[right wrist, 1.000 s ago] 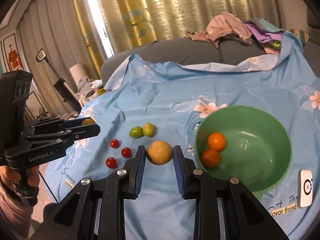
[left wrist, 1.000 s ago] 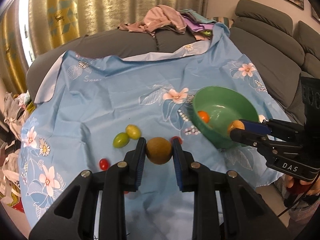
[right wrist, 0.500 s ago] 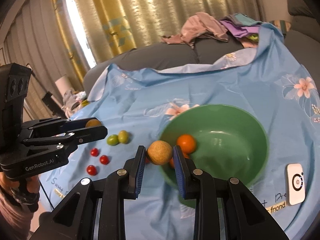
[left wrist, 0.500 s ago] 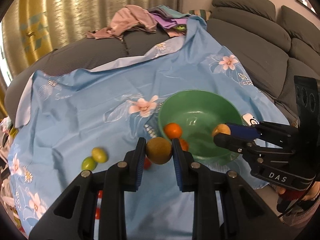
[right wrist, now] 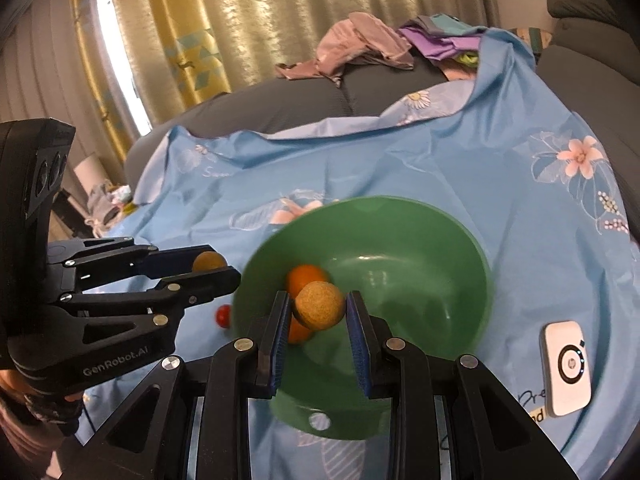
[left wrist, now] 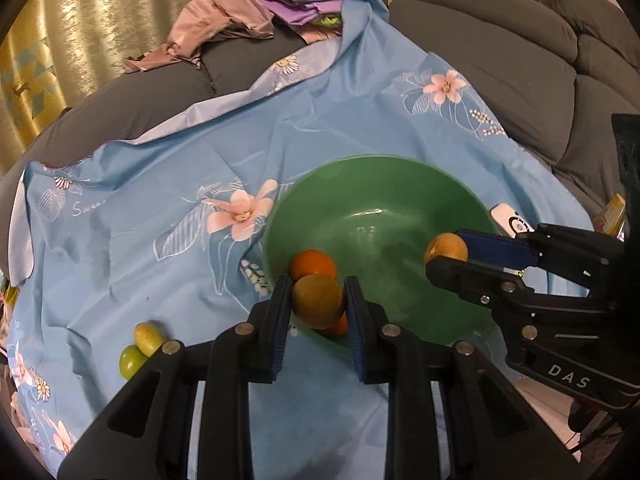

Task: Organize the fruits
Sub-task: 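Carry both small tan fruits into the green bowl and open both tools, then lift both open tools away from the green bowl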

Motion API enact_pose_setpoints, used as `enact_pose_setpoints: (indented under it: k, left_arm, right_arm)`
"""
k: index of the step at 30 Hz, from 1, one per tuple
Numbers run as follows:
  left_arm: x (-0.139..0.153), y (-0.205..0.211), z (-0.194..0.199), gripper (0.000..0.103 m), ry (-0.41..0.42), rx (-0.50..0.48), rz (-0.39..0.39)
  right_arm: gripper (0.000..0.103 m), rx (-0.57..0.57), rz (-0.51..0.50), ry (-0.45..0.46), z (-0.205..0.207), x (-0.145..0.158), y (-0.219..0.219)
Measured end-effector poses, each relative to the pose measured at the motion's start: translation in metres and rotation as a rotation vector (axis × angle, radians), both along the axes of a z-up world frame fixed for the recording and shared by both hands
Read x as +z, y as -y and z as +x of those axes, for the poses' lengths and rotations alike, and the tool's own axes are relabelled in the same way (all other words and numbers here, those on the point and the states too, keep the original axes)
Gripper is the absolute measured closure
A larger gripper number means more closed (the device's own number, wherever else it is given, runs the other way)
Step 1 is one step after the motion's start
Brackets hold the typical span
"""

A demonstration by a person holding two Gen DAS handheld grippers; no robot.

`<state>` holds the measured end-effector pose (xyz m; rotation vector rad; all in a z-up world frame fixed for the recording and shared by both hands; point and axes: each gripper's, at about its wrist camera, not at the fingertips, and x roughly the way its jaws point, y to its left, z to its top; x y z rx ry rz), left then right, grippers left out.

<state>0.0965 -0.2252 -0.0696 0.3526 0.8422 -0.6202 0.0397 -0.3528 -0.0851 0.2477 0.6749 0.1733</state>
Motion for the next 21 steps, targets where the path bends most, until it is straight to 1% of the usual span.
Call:
enact_pose_setpoints:
  k: [5,13,15,16,17,18,21]
  left_arm:
    - [-0.008,0.008,0.004,0.076,-0.002,-0.012,0.025]
    - [-0.012,0.010,0.003,0.076,0.037,-0.004,0.053]
    - [-0.011,0.008,0.004,0.068,0.037,0.004,0.051]
    - [-0.010,0.007,0.003,0.056,0.039,0.010,0.050]
    - [-0.009,0.005,0.003,0.048,0.042,0.015,0.046]
    - [-0.008,0.003,0.003,0.045,0.044,0.020,0.042]
    - [-0.003,-0.004,0.001,0.040,0.045,0.036,0.032]
  right_arm:
    - [0.073,-0.011,-0.007,-0.019,0.004,-0.006,0.004]
    - [0.073,-0.039,-0.019,-0.042,0.007,-0.010,0.005]
    - [0.073,-0.048,-0.026,-0.049,0.007,-0.010,0.005]
    - [0.071,-0.053,-0.028,-0.053,0.007,-0.010,0.006]
    - [0.070,-0.061,-0.029,-0.057,0.007,-0.010,0.006]
    - [0.065,-0.067,-0.028,-0.059,0.006,-0.009,0.007]
    - [0.064,-0.078,-0.021,-0.058,0.003,-0.007,0.008]
